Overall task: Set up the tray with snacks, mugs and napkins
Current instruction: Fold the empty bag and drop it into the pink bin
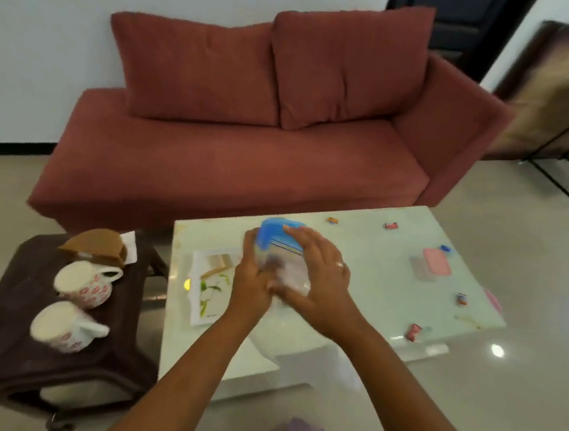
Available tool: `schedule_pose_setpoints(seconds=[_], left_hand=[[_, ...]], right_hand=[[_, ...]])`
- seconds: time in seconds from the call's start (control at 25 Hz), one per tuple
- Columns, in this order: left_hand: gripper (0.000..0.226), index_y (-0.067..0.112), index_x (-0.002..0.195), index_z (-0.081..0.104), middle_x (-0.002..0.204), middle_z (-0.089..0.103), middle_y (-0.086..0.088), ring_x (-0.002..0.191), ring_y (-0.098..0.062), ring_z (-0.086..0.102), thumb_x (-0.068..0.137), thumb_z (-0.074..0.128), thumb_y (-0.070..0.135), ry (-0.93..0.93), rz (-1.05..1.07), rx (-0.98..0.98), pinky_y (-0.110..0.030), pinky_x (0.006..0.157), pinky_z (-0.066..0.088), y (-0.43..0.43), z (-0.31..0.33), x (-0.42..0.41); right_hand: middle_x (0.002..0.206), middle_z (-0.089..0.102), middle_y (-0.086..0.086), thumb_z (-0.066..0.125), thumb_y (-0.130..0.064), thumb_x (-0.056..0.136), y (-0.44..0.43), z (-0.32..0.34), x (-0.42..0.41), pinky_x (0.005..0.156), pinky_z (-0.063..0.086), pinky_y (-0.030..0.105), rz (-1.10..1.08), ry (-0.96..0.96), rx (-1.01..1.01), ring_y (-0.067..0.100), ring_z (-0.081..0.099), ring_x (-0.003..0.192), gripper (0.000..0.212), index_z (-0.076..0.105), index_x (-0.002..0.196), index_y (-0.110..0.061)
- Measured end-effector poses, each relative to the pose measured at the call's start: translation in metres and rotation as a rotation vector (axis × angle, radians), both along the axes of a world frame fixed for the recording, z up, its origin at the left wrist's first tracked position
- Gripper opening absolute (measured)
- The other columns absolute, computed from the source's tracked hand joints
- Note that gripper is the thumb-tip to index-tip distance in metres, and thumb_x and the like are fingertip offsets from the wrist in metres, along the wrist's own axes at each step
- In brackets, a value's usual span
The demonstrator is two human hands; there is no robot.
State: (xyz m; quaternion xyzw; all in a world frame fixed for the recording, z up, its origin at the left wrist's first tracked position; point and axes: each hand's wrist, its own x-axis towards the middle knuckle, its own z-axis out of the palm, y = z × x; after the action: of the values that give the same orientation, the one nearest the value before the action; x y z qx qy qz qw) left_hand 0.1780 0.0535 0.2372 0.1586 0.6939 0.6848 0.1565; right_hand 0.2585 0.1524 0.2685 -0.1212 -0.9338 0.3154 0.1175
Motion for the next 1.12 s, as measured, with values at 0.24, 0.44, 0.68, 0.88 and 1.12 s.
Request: schedule_pose_setpoints(seconds=[0.24, 0.44, 0.68, 0.88, 1.12], left_hand=[[0.03, 0.023, 0.11, 0.056, 0.082, 0.066, -0.007, 0.066, -0.019, 0.063, 0.086, 0.043, 0.012, -0.687, -0.05, 0.063, -0.029, 0.055, 0.052, 0.086, 0.045, 0.084], [0.038, 0.023, 0.121, 0.052, 0.094, 0.064, -0.011, 0.079, -0.022, 0.067, 0.084, 0.057, 0.032, -0.775, -0.398, -0.084, -0.03, 0.064, 0.055, 0.16, 0.05, 0.177], [0.077, 0.033, 0.134, 0.042, 0.13, 0.043, -0.002, 0.124, -0.023, 0.045, 0.068, 0.062, 0.068, 0.034, -0.435, -0.603, -0.031, 0.097, 0.041, 0.225, 0.018, 0.275], [0.111, 0.054, 0.138, 0.009, 0.146, 0.028, 0.002, 0.121, -0.027, 0.041, 0.05, 0.075, 0.062, -0.493, -0.457, -0.355, -0.045, 0.087, 0.051, 0.265, -0.001, 0.324], [0.072, 0.039, 0.117, 0.042, 0.117, 0.053, 0.002, 0.089, -0.014, 0.057, 0.057, 0.079, 0.051, -0.709, -0.065, -0.184, -0.027, 0.061, 0.054, 0.353, -0.025, 0.286]], right_hand=[[0.157, -0.003, -0.019, 0.084, -0.054, 0.051, 0.062, -0.001, 0.109, 0.107, 0.03, 0.029, -0.025, -0.187, -0.334, 0.003, 0.015, 0.139, 0.122, -0.003, 0.137, -0.062], [0.127, 0.053, -0.021, 0.087, -0.031, 0.057, 0.115, -0.019, 0.197, 0.092, 0.049, 0.018, -0.212, -0.004, -0.663, 0.0, 0.057, 0.113, 0.104, 0.025, 0.138, -0.044], [0.086, 0.072, -0.001, 0.061, -0.015, 0.081, 0.227, -0.034, 0.288, 0.07, 0.052, 0.025, -0.593, 0.034, -0.552, 0.012, 0.067, 0.081, 0.011, 0.068, 0.089, -0.014], [0.072, 0.073, -0.006, 0.064, -0.029, 0.081, 0.276, -0.035, 0.289, 0.058, 0.053, 0.02, -0.813, 0.141, -0.822, 0.007, 0.069, 0.073, 0.01, 0.069, 0.074, -0.024], [0.098, 0.072, 0.007, 0.058, -0.05, 0.08, 0.31, -0.065, 0.253, 0.082, 0.057, 0.039, -0.68, -0.129, -1.139, 0.021, 0.069, 0.093, 0.027, 0.068, 0.089, -0.027]])
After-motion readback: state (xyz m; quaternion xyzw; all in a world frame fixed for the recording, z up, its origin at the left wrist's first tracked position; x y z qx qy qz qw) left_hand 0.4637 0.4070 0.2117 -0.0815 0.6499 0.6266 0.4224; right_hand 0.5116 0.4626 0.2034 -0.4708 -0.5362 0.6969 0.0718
